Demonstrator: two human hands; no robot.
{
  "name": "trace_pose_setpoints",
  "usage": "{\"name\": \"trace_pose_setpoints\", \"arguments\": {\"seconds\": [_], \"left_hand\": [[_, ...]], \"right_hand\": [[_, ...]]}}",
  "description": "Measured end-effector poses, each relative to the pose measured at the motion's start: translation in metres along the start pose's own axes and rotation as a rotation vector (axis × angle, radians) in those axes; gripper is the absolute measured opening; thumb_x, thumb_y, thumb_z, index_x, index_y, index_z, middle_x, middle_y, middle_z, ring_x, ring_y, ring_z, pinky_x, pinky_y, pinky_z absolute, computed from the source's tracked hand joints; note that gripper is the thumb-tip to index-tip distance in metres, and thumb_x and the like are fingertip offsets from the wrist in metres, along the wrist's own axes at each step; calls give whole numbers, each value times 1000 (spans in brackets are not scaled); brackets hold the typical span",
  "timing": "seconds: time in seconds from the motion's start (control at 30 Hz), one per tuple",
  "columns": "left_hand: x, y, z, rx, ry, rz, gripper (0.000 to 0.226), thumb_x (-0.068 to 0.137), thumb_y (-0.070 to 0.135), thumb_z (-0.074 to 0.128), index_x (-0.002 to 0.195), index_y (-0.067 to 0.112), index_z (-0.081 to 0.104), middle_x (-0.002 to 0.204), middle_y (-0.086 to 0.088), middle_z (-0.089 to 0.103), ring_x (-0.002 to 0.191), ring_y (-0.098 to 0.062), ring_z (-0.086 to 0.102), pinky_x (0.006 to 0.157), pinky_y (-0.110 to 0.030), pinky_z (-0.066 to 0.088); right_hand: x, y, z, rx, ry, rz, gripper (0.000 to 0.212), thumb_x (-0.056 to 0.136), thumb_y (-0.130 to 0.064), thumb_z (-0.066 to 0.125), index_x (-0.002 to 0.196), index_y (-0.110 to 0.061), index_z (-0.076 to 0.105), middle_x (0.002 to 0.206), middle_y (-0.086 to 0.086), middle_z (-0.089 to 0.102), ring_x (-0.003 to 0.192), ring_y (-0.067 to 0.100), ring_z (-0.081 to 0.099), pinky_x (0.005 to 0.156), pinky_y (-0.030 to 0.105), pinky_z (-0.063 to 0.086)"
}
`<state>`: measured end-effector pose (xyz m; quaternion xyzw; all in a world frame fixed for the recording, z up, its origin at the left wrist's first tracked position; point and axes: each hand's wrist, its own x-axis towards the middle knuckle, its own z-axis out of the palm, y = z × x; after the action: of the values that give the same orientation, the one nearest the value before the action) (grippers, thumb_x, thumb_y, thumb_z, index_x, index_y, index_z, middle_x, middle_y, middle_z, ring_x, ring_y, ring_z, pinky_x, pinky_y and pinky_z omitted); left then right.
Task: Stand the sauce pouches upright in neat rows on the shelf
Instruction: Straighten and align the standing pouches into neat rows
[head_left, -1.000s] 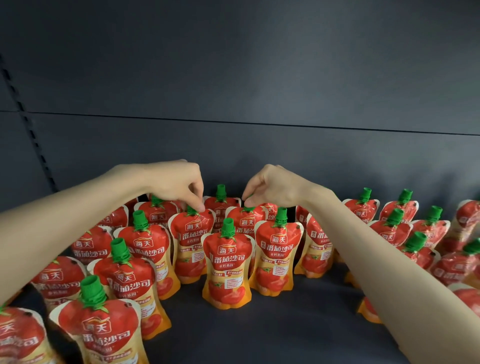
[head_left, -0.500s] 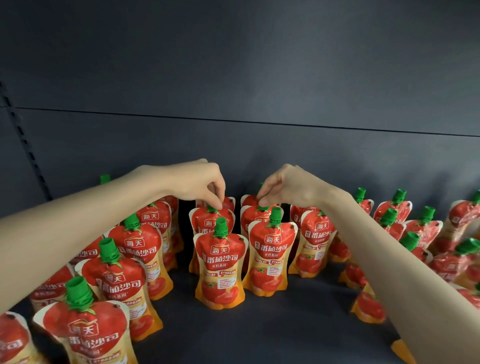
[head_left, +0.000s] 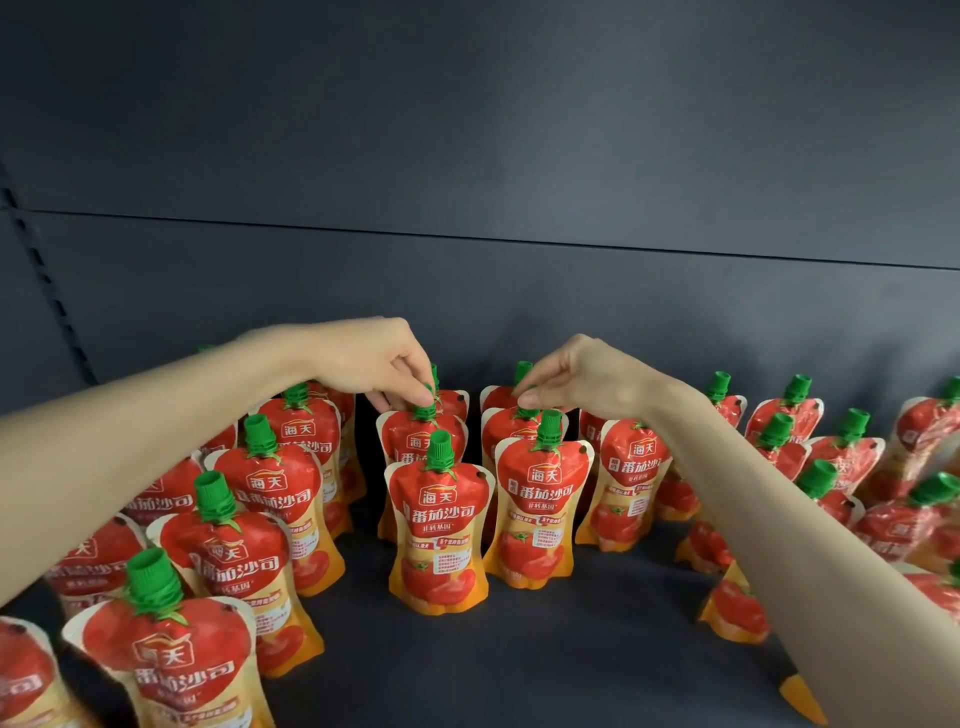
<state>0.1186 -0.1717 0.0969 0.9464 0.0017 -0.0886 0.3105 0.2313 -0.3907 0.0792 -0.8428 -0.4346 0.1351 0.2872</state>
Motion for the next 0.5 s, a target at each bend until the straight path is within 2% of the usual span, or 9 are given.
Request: {"name": "trace_pose_setpoints", "arguments": {"seconds": [0.27, 0.4, 0.5], "left_hand": [[-1, -1, 1, 40, 84, 38, 12, 85, 14, 66, 96, 12, 71, 86, -1, 74, 80, -11, 71, 76, -26, 58], [-1, -2, 2, 50, 115, 42, 14, 84, 15, 67, 96, 10, 71, 87, -3, 74, 79, -11, 71, 76, -28, 58], [-2, -3, 3, 59, 131, 48, 13, 84, 15, 67, 94, 10, 72, 85, -1, 74, 78, -10, 71, 78, -30, 58]], "right_hand": [[0, 2, -1, 0, 22, -24, 18, 85, -23, 67, 101, -17, 73, 96, -3, 73, 89, 6, 68, 87, 26, 54], [0, 0, 1, 9, 33, -43, 17, 85, -21, 66, 100, -17, 73, 95, -4, 72, 88, 5, 67, 80, 16, 52], [1, 0, 1, 8, 41, -50, 16, 85, -21, 67, 99, -17, 73, 93, -5, 72, 88, 6, 67, 80, 17, 52]]}}
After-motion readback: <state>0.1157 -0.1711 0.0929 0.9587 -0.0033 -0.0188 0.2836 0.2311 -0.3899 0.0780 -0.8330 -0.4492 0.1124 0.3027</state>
